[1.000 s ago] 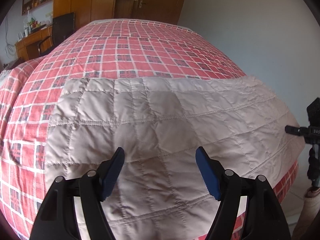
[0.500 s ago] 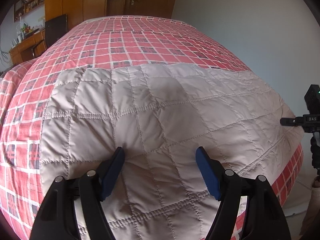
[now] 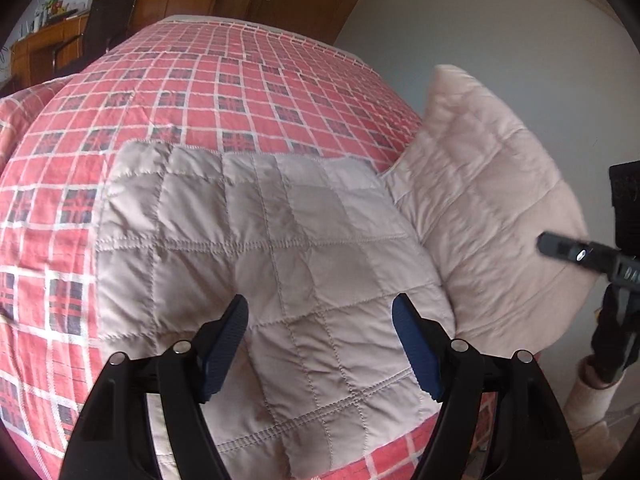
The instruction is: Fold large clothes
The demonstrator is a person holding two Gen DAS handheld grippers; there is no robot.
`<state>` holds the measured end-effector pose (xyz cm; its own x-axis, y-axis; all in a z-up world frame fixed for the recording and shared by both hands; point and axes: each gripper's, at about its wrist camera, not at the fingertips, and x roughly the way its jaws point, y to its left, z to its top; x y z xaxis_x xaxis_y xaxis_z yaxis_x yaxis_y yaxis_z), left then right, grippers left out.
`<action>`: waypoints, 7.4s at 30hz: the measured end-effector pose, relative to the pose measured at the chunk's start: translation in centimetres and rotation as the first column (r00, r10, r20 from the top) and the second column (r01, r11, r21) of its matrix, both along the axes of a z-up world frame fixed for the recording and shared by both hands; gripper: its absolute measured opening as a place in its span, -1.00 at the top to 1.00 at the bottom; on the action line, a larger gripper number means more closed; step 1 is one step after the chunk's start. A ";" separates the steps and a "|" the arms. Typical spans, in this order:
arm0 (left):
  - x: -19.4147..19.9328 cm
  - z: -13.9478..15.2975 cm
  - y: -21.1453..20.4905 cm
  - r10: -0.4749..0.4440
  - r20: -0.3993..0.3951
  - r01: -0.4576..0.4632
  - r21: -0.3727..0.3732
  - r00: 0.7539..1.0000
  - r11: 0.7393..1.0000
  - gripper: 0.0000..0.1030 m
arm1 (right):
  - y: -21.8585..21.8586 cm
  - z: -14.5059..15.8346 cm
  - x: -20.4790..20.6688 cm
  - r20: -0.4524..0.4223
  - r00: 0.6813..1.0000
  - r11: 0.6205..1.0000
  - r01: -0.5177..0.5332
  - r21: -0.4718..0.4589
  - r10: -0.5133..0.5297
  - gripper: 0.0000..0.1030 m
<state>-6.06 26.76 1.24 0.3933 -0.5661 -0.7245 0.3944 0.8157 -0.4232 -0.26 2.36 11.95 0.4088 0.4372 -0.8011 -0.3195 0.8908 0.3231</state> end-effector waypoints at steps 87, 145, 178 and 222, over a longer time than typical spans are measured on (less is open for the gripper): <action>6.8 -4.4 14.0 -0.096 -0.145 0.031 -0.397 0.985 0.917 -0.13 | 3.7 -8.7 0.4 -0.186 0.978 0.994 -0.082 0.073 0.094 -0.48; 6.2 -1.5 14.2 0.008 -0.077 -0.023 -0.192 0.997 0.981 -0.29 | 4.4 -9.5 -1.1 -0.182 0.978 0.993 -0.090 0.075 0.103 -0.50; 4.0 -2.5 17.6 0.056 -0.054 -0.065 -0.192 0.997 0.979 -0.13 | 6.0 -9.0 -1.5 -0.146 0.985 0.995 -0.094 0.018 0.095 -0.54; 8.5 -4.5 13.8 0.046 -0.148 -0.069 -0.157 0.988 0.985 0.71 | 7.1 -8.9 -0.7 -0.126 0.986 0.993 -0.114 -0.003 0.113 -0.62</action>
